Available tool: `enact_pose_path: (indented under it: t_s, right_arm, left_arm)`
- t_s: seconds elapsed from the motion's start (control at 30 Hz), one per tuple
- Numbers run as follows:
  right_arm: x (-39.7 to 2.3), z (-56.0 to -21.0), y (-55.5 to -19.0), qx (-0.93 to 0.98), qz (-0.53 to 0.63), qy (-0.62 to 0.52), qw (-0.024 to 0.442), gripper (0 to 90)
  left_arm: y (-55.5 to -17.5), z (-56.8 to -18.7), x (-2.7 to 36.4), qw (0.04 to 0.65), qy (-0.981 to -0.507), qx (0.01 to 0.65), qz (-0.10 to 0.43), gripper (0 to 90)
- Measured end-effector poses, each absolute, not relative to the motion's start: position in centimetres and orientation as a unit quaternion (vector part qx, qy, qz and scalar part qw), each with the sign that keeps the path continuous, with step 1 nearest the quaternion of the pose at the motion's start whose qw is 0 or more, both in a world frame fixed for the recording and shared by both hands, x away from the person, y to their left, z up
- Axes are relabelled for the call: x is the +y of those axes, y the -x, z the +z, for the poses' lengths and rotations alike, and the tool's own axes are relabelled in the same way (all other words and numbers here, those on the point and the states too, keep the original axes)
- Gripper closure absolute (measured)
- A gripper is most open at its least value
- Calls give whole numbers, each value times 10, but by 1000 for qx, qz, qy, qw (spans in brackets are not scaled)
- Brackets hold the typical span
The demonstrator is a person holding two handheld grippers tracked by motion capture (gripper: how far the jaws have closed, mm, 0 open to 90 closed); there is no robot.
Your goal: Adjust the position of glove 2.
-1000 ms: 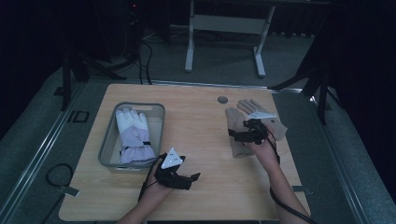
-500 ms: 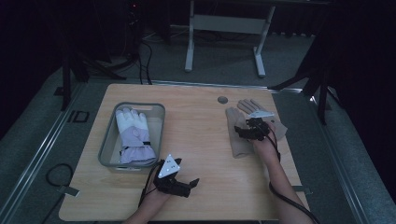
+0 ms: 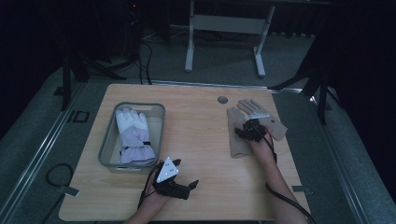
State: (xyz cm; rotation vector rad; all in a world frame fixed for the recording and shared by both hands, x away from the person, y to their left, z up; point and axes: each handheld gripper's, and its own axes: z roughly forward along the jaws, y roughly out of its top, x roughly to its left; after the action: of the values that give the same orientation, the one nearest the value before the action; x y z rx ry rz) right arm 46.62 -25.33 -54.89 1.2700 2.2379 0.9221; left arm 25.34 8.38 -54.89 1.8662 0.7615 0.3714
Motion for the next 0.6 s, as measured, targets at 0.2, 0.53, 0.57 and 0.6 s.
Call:
enact_pose_path:
  t_s: [0.2, 0.53, 0.57, 0.6]
  right_arm:
    - [-247, -547, -461, 792, 326, -472, 206, 766]
    - [-219, -508, -433, 750, 384, -507, 183, 781]
    - [-215, -503, -429, 746, 391, -508, 179, 781]
    - [-211, -498, -425, 743, 396, -509, 177, 781]
  left_arm:
    - [-252, -550, 83, 517, -779, 319, 157, 5]
    - [-252, -549, 83, 514, -776, 323, 170, 5]
    - [-252, -549, 84, 514, -775, 323, 172, 5]
    - [-252, -550, 84, 514, -775, 325, 172, 5]
